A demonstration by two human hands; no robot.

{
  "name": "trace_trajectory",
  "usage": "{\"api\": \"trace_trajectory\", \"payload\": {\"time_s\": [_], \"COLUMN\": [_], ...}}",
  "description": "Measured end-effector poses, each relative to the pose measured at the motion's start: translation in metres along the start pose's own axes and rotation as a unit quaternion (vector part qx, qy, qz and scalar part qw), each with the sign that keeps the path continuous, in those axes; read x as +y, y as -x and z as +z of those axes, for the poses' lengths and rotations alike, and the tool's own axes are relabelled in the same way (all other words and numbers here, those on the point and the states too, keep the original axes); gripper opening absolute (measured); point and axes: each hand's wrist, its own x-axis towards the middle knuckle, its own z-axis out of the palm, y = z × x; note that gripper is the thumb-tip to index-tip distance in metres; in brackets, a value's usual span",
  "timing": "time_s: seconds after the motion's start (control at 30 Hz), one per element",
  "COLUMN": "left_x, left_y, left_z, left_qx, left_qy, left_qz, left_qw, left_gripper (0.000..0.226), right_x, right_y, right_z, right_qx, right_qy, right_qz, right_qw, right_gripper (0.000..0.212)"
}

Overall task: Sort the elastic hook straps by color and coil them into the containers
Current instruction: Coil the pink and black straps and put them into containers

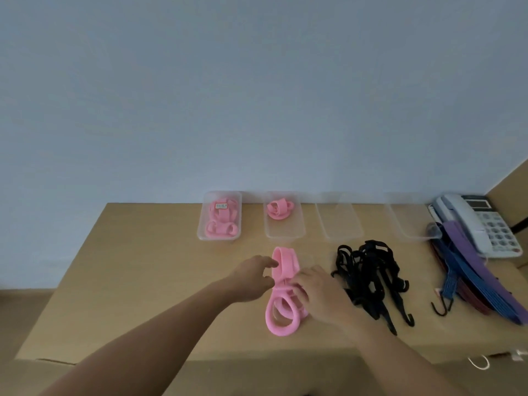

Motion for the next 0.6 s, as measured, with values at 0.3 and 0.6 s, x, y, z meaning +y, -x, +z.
{"api": "trace_trajectory", "payload": {"time_s": [0.3,0.6], "left_x": [0.06,0.118], "left_y": [0.009,0.032], "left_z": [-0.057,-0.111], "left_qx": [0.126,0.139], "left_qy": [0.164,0.284], "left_qz": [0.054,0.106], "left_qw": [0.977,0.943], "left_gripper": [0.021,0.027], "right_x": [-0.017,-0.041], "right_y": [-0.039,-0.038], "right_z": [-0.107,-0.202], "right_qx": [0.18,0.147], "right_qy": [-0.177,-0.298], "right_qz": [0.034,0.012], "right_qw": [0.967,0.943], "right_gripper": [0.013,0.037]}}
